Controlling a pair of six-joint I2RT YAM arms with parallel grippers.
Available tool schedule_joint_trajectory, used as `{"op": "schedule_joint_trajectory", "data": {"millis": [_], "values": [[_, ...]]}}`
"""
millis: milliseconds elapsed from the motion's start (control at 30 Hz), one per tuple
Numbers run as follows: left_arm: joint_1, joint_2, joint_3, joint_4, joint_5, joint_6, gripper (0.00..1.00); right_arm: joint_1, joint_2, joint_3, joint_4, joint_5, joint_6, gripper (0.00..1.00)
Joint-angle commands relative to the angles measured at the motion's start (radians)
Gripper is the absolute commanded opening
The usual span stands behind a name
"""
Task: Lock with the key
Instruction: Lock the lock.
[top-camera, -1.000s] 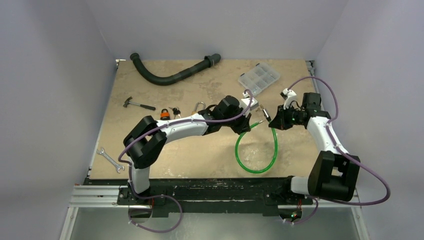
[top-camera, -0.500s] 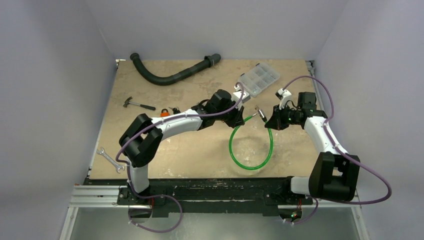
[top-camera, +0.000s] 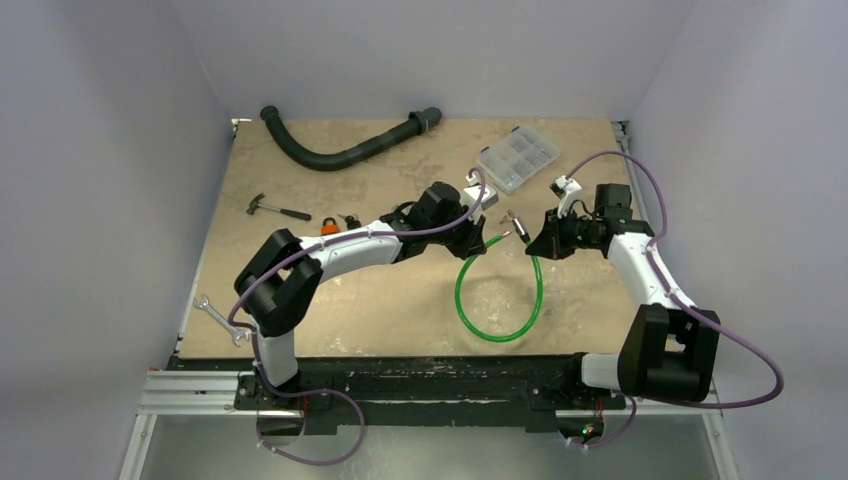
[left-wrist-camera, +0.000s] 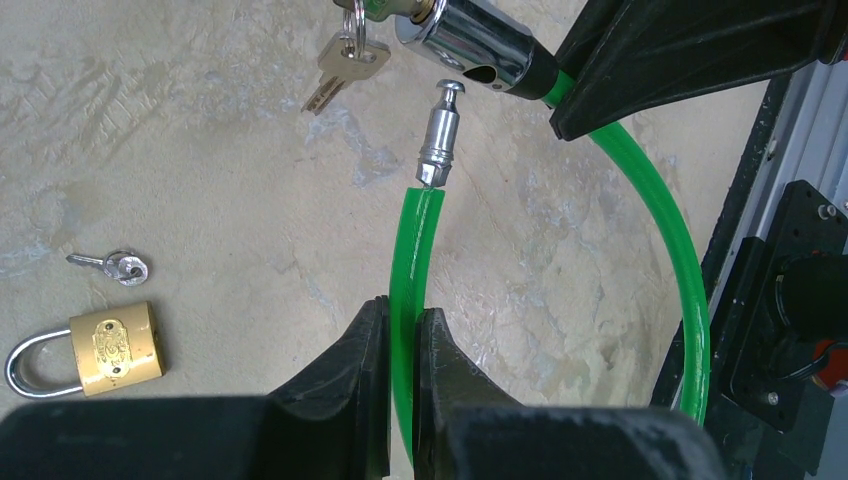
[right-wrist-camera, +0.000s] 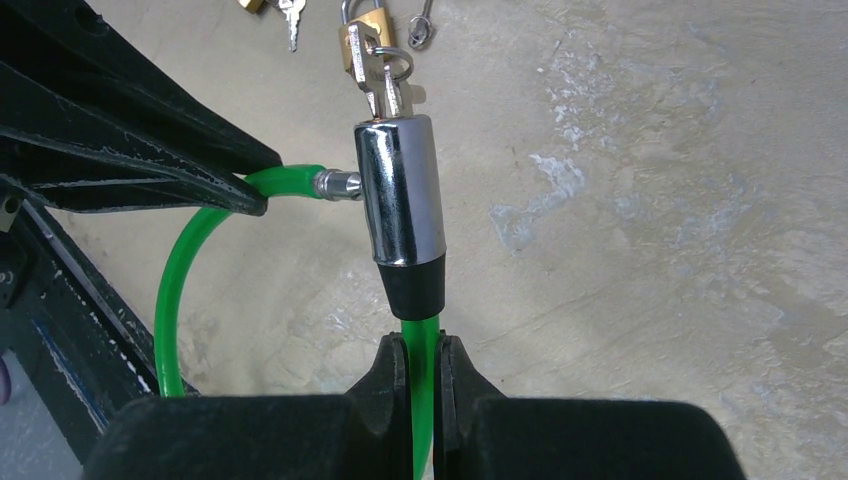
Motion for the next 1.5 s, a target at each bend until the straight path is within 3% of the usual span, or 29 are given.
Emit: {"op": "schedule_joint_trajectory", "data": {"millis": [0,1033,1267,1467], "values": [[-0.01,-0.052,0.007,0.054,0.043,-0.027,0.0,0.019,-0.015,0.035,0.022,-0.08,0.02,0.0],[-0.017,-0.021,0.042,0.068,0.084,-0.068,0.0,0.073,-0.019,0.035,0.051,0.031,0.015,0.0],[-0.019,-0.018,0.038,0.07,0.093,-0.076,0.0,0.077,-0.036,0.029,0.068,-0.001,0.036,0.0],[-0.004,-0.011,0.079,0.089,0.09,-0.094,0.0,0.151,-0.07,0.019,0.049,0.022,-0.034,0.0]]}}
